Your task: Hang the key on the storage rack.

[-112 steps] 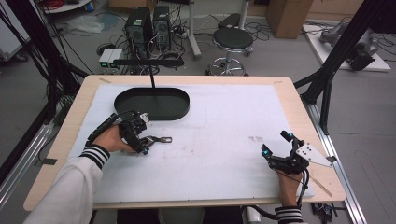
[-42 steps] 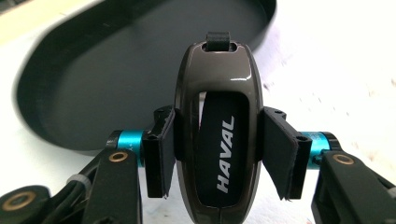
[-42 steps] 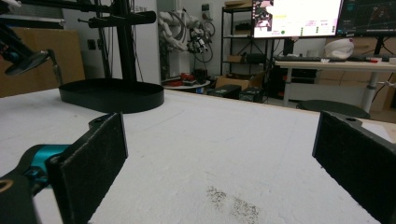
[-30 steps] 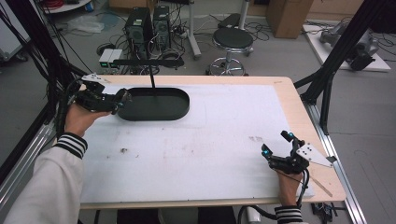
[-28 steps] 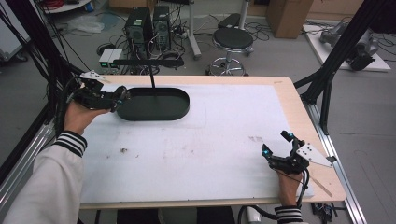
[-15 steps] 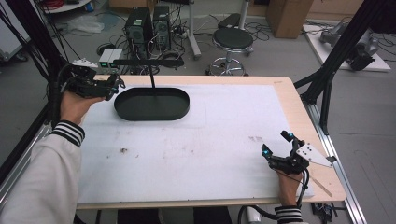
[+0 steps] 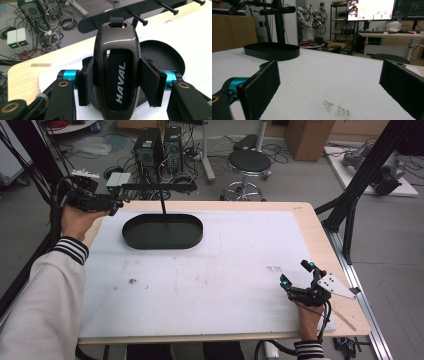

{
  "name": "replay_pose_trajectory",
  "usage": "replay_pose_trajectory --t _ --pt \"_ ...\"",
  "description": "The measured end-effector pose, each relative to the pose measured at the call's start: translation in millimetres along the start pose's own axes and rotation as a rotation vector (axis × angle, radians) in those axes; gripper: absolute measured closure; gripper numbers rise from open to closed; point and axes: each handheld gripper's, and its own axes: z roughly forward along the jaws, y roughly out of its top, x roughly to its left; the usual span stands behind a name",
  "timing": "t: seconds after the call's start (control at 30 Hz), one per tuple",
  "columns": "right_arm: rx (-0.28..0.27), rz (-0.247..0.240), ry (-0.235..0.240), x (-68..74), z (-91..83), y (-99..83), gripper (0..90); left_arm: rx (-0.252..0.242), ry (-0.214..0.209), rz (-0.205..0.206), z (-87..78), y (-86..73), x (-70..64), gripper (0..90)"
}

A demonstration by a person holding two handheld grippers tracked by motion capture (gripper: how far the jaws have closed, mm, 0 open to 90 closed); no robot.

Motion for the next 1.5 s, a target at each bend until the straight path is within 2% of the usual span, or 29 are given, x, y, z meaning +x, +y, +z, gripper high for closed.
replay_pose_trajectory --t 0.13,0.2,0.37,0.67,0.87,1.17,1.5 --pt "0.0 -0.001 0.0 -0.1 0.0 0.0 2.2 -0.013 0.005 0.001 1.5 4.6 0.5 48.7" --pt "-0.001 -0.001 0.001 -0.2 0.0 0.0 2.1 -0.029 0.001 -0.02 2.4 5.5 1.6 48.7" --pt "-0.001 0.001 0.0 -0.1 0.1 0.0 2.2 -0.026 0.014 -0.032 5.6 7.2 6.0 48.7" --pt "0.0 0.002 0.0 -0.3 -0.1 0.0 2.1 -0.027 0.029 0.001 12.2 25.4 3.6 48.7" --pt "-0.001 -0.003 0.0 -0.6 0.0 0.0 2.2 -0.023 0.032 0.005 18.4 30.0 3.0 48.7" --pt "0.0 -0.003 0.001 -0.6 0.0 0.0 2.2 -0.008 0.053 -0.013 22.3 25.1 11.4 48.7" --pt "0.002 -0.002 0.001 -0.4 -0.1 -0.1 2.1 0.009 0.065 -0.037 21.2 2.1 23.5 48.7"
